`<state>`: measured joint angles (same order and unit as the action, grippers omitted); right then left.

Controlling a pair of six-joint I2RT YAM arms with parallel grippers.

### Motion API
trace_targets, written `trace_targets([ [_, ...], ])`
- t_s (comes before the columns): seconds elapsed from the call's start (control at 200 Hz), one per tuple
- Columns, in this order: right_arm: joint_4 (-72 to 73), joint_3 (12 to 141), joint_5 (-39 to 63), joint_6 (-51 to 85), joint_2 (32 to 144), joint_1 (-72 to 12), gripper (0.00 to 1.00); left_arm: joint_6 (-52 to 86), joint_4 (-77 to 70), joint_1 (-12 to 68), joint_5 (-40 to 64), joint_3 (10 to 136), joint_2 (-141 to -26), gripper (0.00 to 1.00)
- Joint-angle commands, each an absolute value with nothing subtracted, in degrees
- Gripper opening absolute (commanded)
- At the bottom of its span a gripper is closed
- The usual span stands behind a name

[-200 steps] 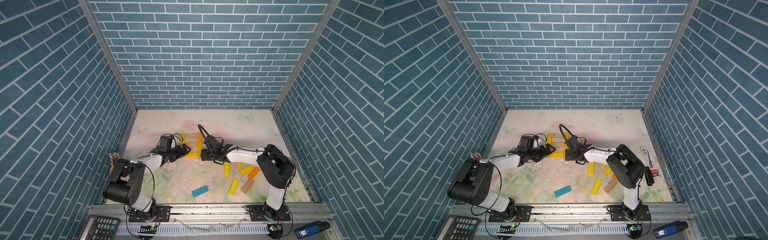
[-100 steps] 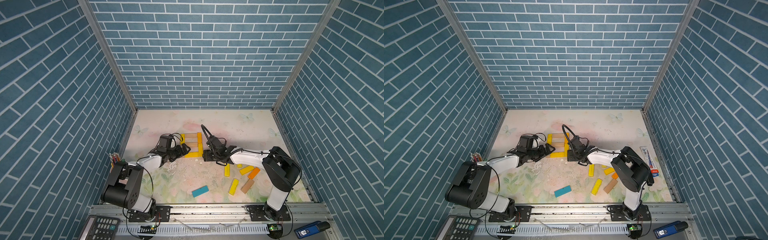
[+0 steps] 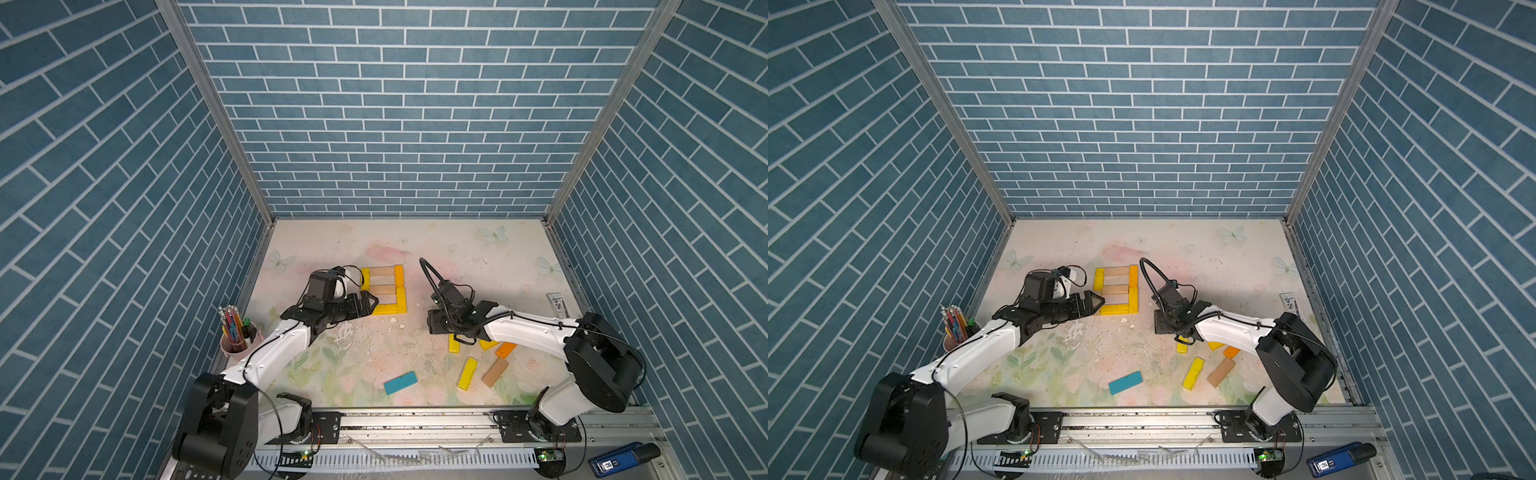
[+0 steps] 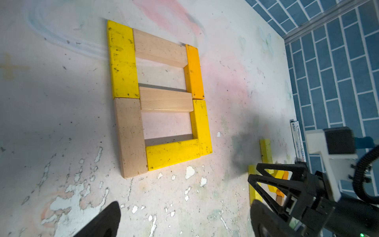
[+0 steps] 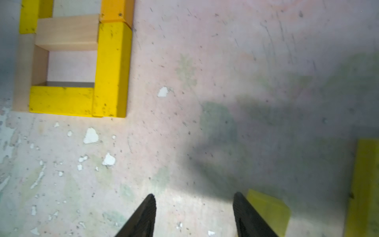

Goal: Assemble the number 8 with building blocks
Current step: Assemble the building block at the center of the board, then pick up the building block from the center of the board.

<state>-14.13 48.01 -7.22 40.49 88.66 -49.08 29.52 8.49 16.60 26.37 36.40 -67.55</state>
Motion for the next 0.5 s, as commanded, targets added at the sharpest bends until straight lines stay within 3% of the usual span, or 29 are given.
trace_targets([
  [0.0, -18.26, 46.24, -10.02, 43.75, 86.16, -48.91, 0.61, 26.36, 13.21, 18.72, 27.71, 38.77, -64.49, 0.99],
  [0.495, -21.47, 42.39, -11.09, 50.84, 85.55, -48.90, 0.56, 26.34, 12.36, 21.79, 28.88, 41.84, -63.12, 1.00],
])
